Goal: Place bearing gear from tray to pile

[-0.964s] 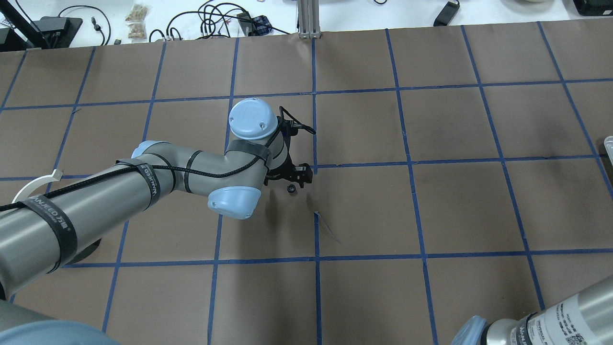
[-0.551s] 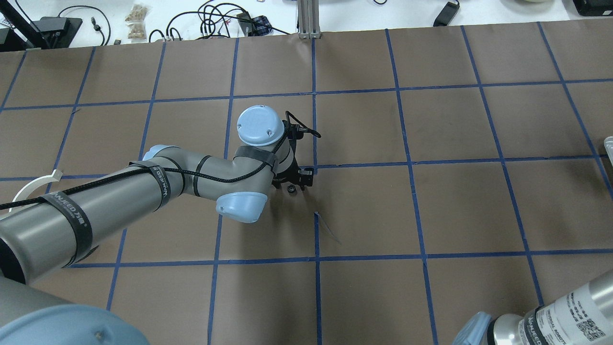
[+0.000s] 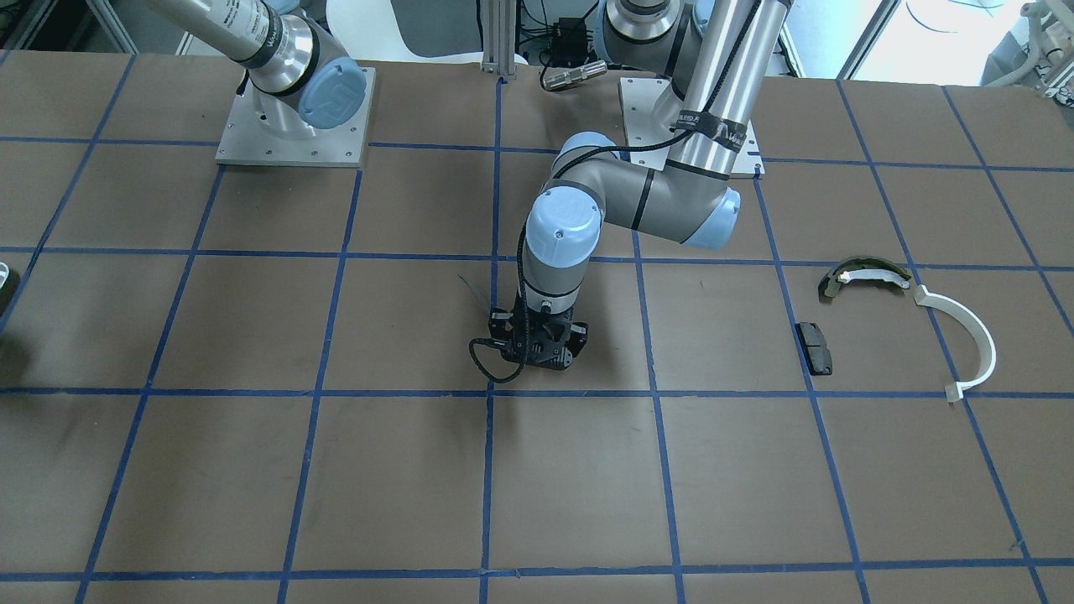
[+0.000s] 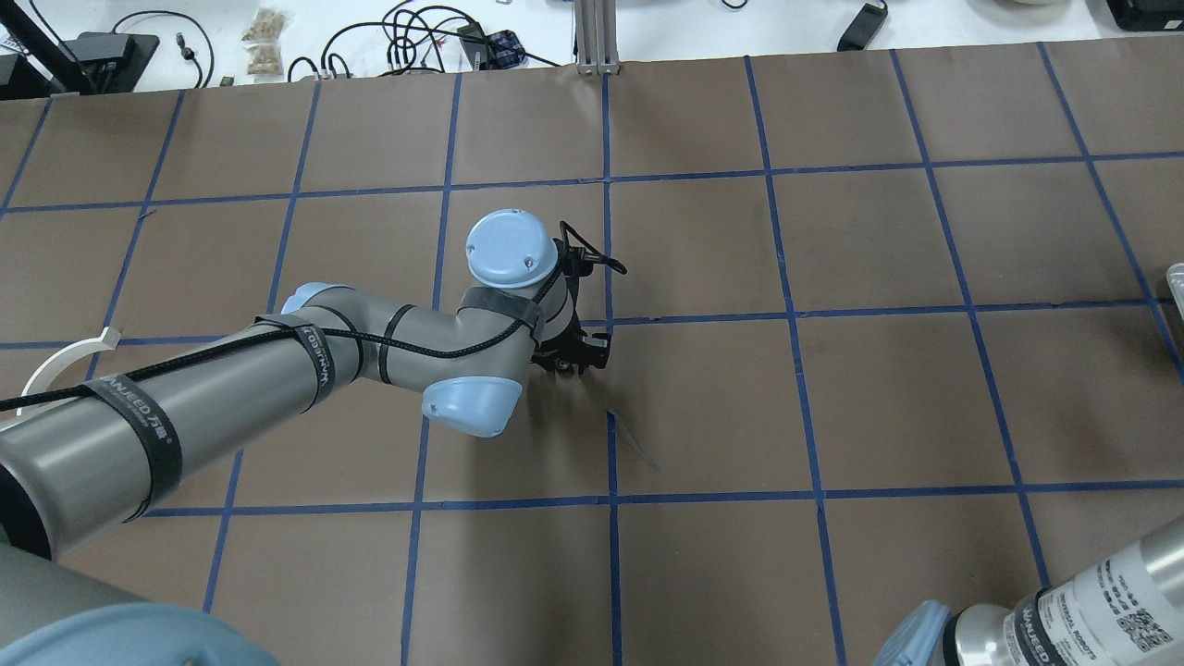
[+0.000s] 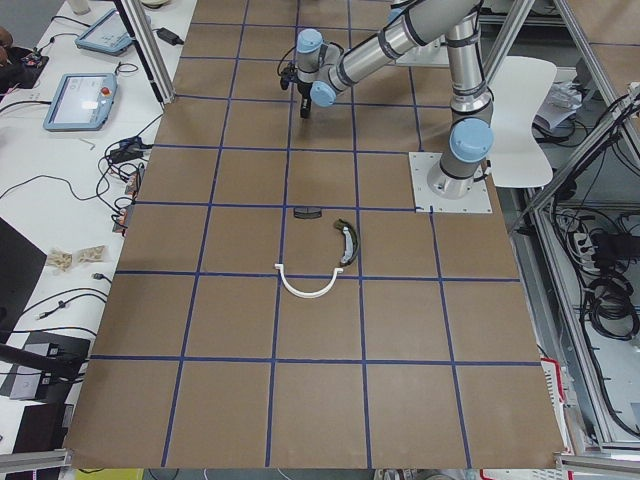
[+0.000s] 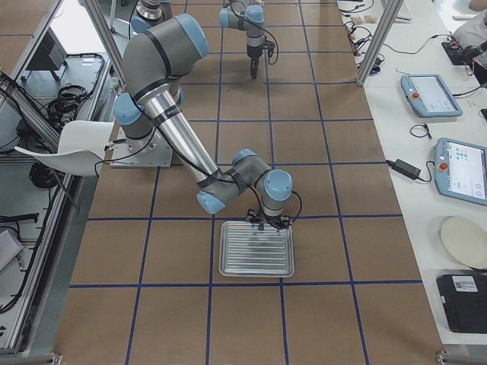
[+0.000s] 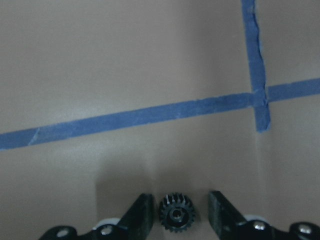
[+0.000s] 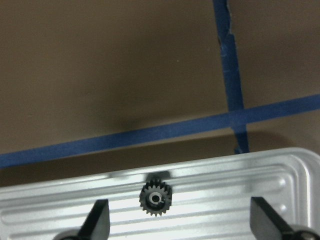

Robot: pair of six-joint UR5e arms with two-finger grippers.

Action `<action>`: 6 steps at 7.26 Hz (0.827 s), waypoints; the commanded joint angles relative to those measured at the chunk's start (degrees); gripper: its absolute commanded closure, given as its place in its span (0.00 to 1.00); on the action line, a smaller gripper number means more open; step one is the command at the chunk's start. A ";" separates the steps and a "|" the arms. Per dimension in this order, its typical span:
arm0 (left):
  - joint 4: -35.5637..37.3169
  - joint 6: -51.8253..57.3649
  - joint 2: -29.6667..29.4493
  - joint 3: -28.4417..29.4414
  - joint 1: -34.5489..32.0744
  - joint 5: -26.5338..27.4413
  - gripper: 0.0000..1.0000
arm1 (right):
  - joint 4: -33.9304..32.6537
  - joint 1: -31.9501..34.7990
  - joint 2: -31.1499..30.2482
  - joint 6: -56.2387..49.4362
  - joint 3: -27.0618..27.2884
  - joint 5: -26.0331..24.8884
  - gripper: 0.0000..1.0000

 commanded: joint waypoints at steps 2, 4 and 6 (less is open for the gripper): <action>-1.57 0.86 0.16 0.48 -0.02 0.02 1.00 | 0.22 0.00 0.07 -0.23 0.15 0.07 0.06; -2.10 1.83 0.94 1.28 0.50 -0.07 1.00 | 0.05 0.00 0.59 -0.14 0.84 -0.19 0.13; -8.48 2.80 1.74 5.73 1.90 0.11 1.00 | -0.30 0.00 0.16 0.38 1.99 -0.72 0.30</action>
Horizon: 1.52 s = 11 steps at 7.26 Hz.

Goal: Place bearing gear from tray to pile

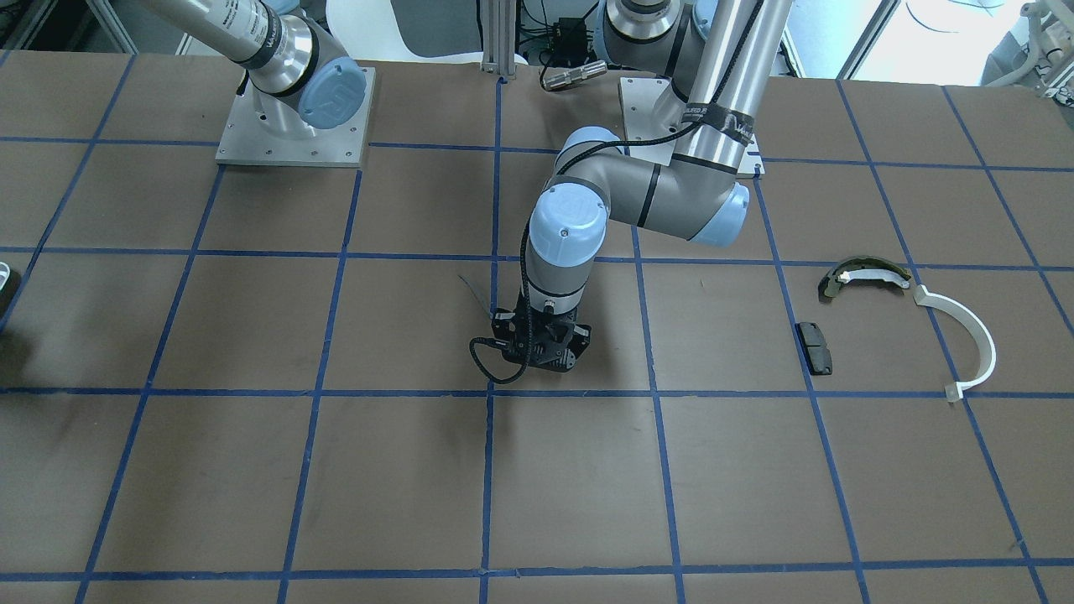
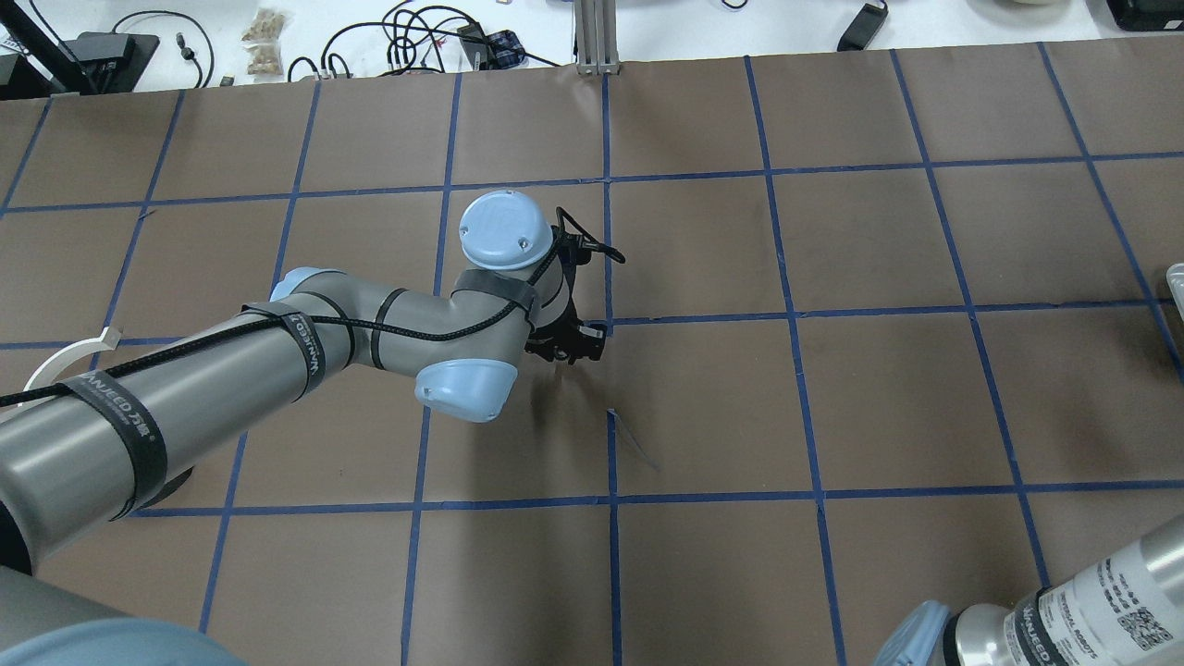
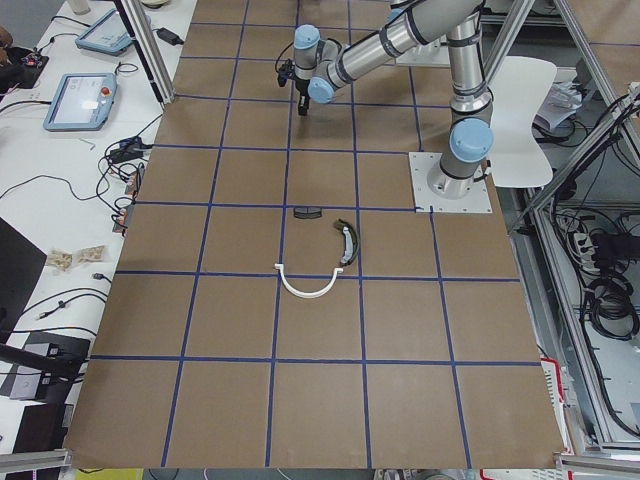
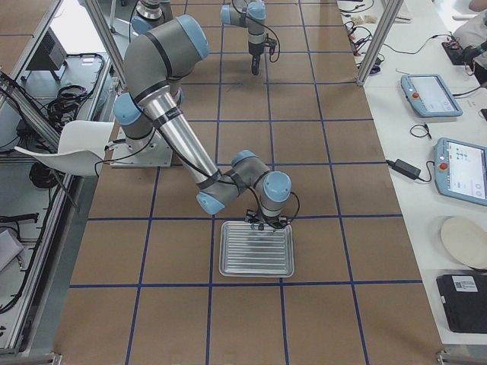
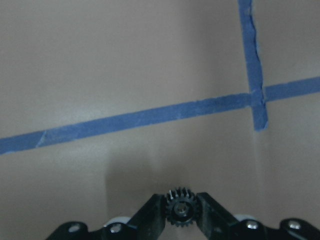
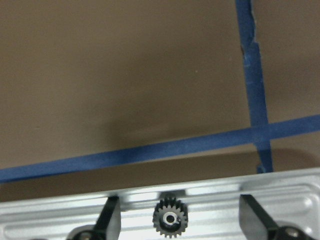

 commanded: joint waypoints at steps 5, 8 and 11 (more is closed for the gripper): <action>-19.48 7.49 4.98 11.48 20.16 0.57 1.00 | 0.10 -0.09 -0.74 0.51 0.42 -1.45 0.95; -21.06 19.91 5.08 10.34 37.10 0.57 1.00 | 4.21 0.44 -6.35 11.39 0.50 -3.31 1.00; -21.16 28.91 4.64 7.19 47.42 0.66 1.00 | 11.25 9.10 -11.45 34.16 2.68 0.12 1.00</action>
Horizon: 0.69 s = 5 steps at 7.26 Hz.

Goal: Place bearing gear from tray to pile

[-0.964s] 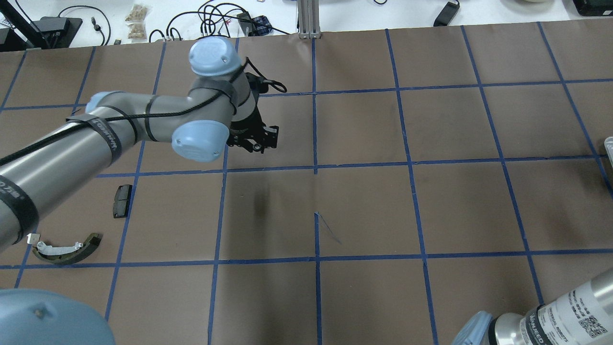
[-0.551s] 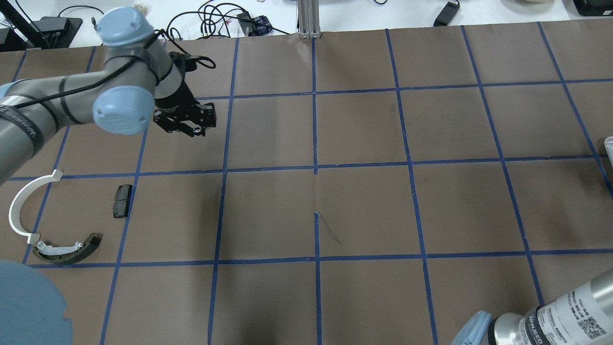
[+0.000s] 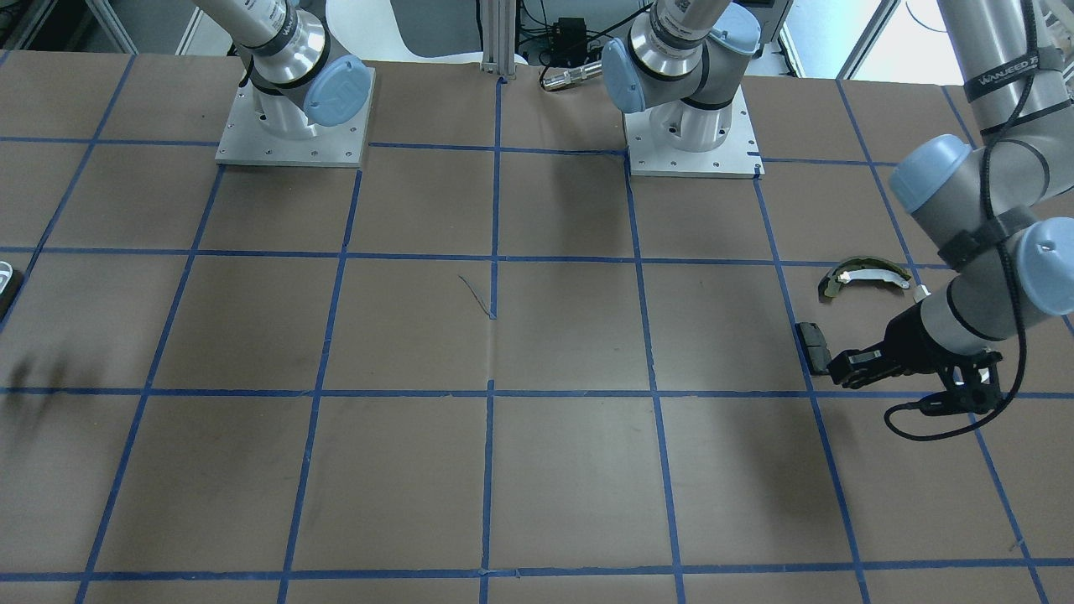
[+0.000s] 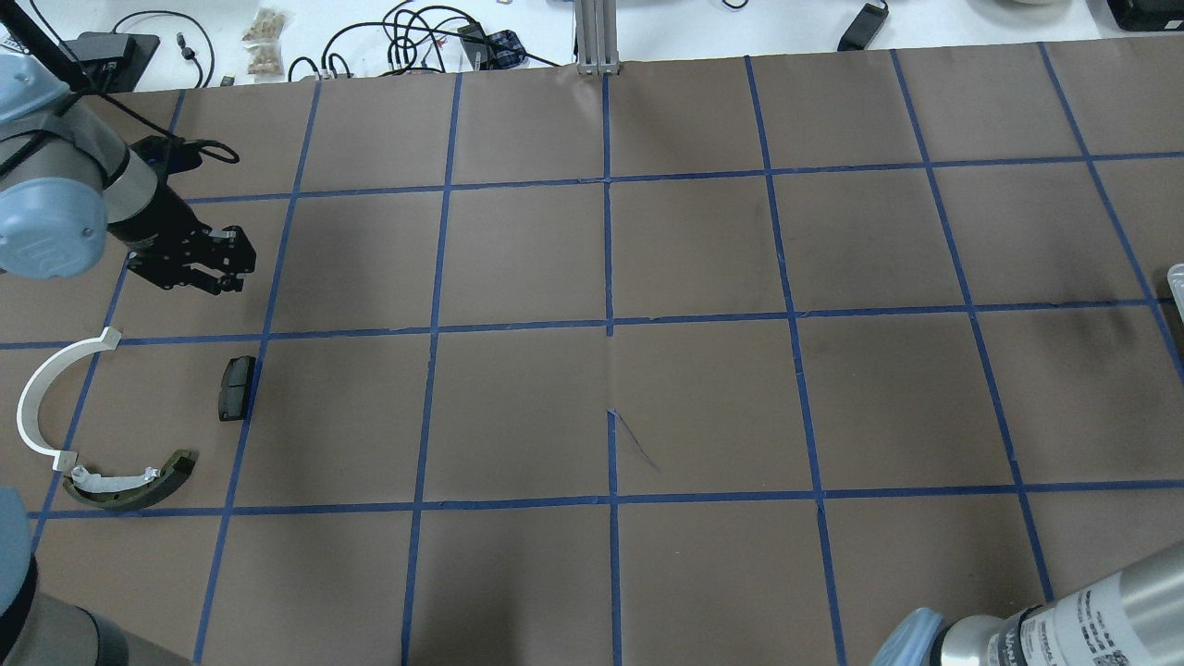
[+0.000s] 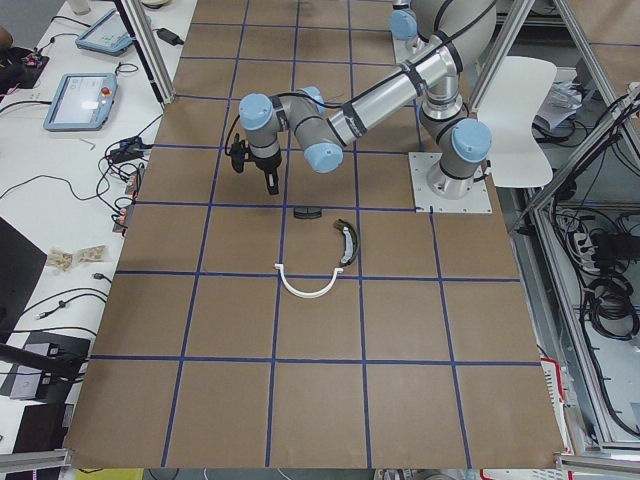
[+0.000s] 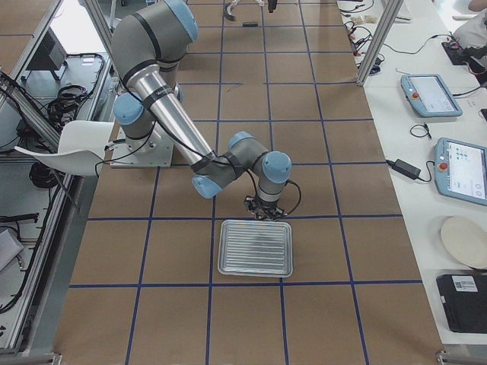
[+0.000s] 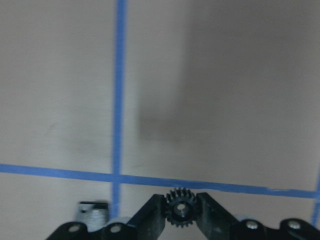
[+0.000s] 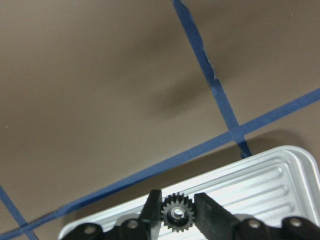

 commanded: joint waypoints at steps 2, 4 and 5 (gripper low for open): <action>0.92 10.41 -0.76 -4.01 9.11 0.05 1.00 | 2.47 14.63 -7.83 28.57 6.33 4.03 1.00; 1.88 13.17 -1.90 -5.42 12.03 -0.03 1.00 | 1.76 27.18 -9.52 51.67 8.02 7.38 1.00; 3.28 13.26 -2.60 -5.60 12.04 0.05 0.96 | 1.59 34.20 -9.44 63.62 7.50 8.10 1.00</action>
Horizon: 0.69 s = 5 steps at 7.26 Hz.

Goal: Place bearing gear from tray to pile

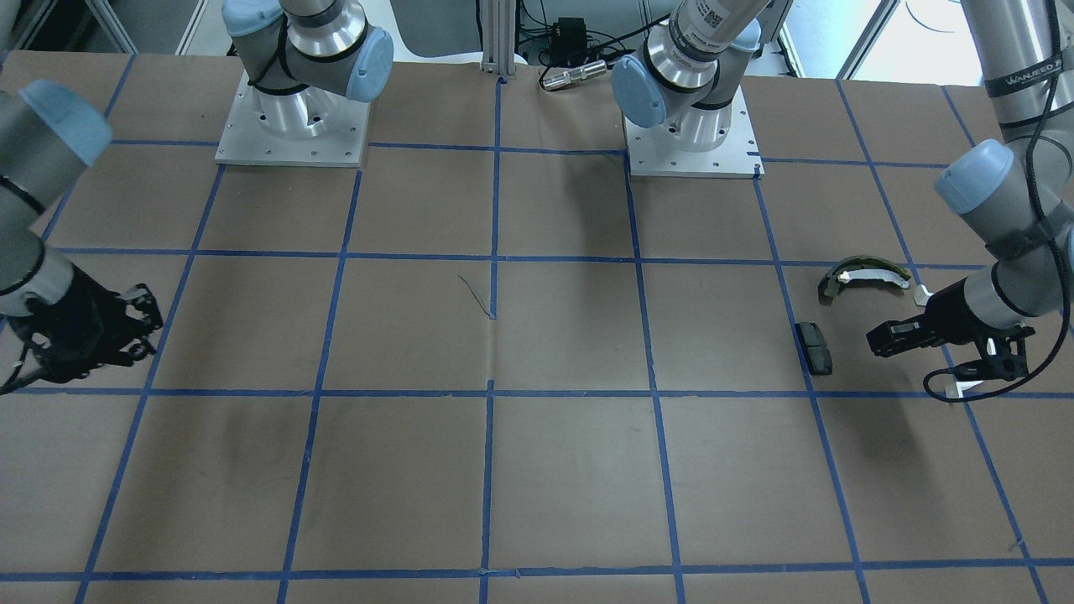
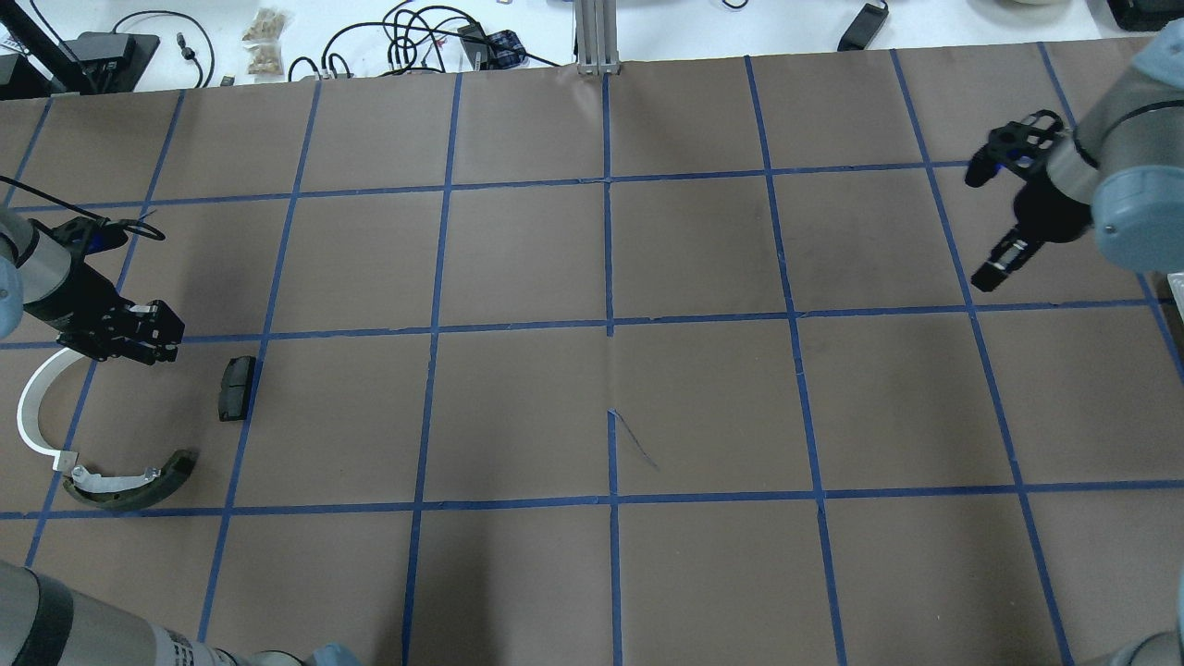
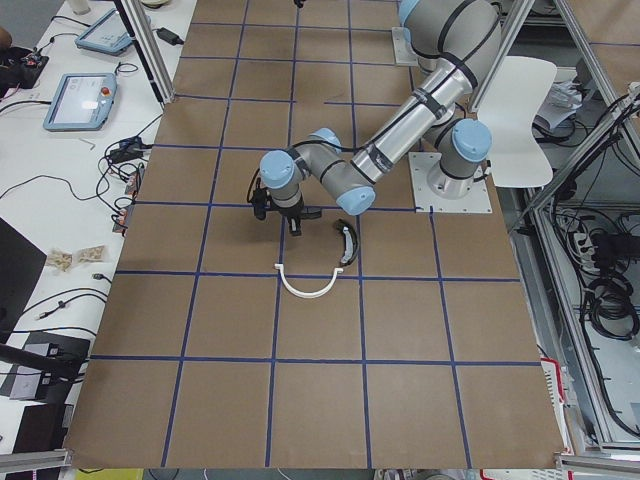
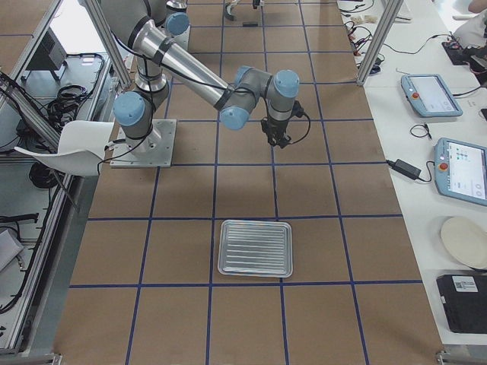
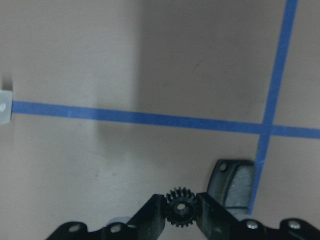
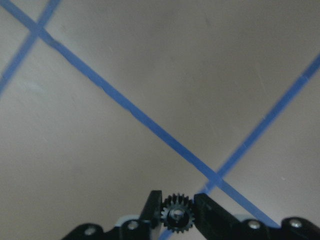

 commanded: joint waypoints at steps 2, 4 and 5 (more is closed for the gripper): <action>1.44 0.63 -1.88 -0.70 0.64 0.12 0.94 | -2.79 20.28 0.72 37.82 0.02 3.52 1.00; 1.62 0.63 -1.89 -2.27 0.64 0.12 0.76 | -8.13 28.20 4.14 56.12 -0.76 9.66 1.00; 1.70 0.63 -1.88 -2.72 0.64 0.12 0.56 | -10.69 33.03 6.42 65.61 -1.29 9.77 1.00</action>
